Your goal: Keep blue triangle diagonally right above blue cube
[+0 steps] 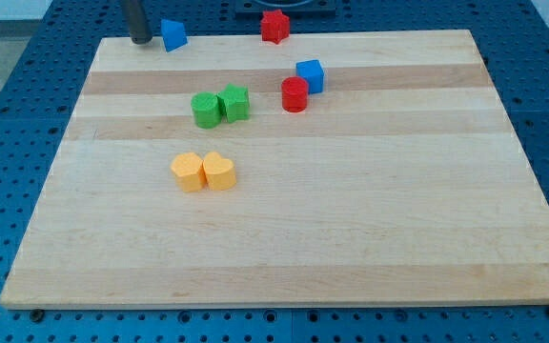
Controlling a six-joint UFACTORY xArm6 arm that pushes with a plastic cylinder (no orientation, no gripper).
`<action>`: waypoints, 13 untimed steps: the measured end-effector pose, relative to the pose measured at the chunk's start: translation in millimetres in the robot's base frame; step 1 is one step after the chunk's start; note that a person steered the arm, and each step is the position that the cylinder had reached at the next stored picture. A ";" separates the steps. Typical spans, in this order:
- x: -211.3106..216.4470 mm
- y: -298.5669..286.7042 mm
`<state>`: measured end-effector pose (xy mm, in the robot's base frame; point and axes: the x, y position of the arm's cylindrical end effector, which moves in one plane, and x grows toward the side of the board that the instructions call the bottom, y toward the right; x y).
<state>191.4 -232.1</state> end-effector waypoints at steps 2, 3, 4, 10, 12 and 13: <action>38.0 71.2; 47.1 54.9; 1.1 -53.5; 0.5 102.0; 5.5 99.5; 5.8 99.5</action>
<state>197.2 -132.5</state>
